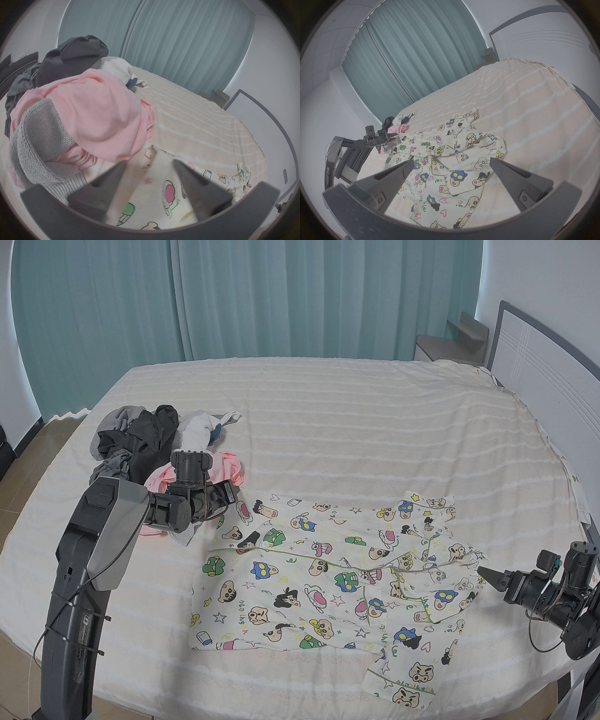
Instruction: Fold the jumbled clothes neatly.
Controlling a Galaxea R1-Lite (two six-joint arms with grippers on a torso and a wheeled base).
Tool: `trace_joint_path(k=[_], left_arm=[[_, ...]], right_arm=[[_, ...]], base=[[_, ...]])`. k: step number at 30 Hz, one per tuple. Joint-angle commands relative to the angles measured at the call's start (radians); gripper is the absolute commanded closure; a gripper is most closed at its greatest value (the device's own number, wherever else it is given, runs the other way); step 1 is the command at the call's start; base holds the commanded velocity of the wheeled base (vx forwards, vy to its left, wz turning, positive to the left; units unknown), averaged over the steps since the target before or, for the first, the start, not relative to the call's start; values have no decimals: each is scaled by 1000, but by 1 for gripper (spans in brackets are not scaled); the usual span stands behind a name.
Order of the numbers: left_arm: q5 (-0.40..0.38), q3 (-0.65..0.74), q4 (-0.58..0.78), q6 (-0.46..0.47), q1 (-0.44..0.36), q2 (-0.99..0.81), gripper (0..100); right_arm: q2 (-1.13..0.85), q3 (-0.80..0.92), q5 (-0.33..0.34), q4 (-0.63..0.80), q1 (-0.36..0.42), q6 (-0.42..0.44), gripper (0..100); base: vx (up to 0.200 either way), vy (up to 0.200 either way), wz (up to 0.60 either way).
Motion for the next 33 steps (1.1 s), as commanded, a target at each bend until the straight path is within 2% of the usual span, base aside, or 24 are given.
trace_joint_path(k=[1,6,11,16,23,25,27,29,33], left_arm=[[14,1,-8,-3,4,2,0],[29,57,-4,-10,34,-76,0],[-60,244,-21,34,70,-188,0],[-49,252,-108,44,90,-182,0],[-49,241,-117,39,91,-180,0],[-46,208,-117,24,91,-166,0],[-45,231,-99,-1,91,-172,0],[-63,270,-71,-13,91,-191,0],[-171,356,-30,-15,91,-211,0]], right_arm=[[1,18,-1,-1,7,11,0],[-4,18,-1,-1,7,14,0],[-5,18,0,-1,7,15,0],[-1,18,0,-1,7,17,0],[-4,18,0,-1,7,17,0],[-7,18,0,-1,7,17,0],[-8,18,-1,-1,7,17,0],[-10,18,-1,-1,7,17,0],[-8,18,-1,-1,6,17,0]], base=[[0,0,0],[0,0,0],[0,0,0],[0,0,0],[0,0,0],[0,0,0],[0,0,0],[0,0,0],[0,0,0]])
